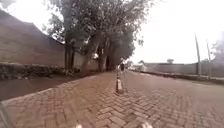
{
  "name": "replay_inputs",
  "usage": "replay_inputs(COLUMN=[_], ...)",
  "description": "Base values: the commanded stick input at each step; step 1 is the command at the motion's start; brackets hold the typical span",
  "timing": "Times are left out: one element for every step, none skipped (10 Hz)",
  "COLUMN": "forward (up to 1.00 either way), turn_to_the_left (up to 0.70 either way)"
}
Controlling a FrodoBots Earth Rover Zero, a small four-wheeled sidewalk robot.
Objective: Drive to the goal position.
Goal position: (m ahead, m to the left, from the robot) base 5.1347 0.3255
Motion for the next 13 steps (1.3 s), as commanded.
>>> replay_inputs(forward=[0.50, 0.50, 0.50, 0.50, 0.50, 0.50, 0.50, 0.50, 0.50, 0.50, 0.50, 0.50, 0.50], turn_to_the_left=[0.50, 0.50, 0.50, 0.50, 0.50, 0.50, 0.50, 0.50, 0.50, 0.50, 0.50, 0.48, 0.17])
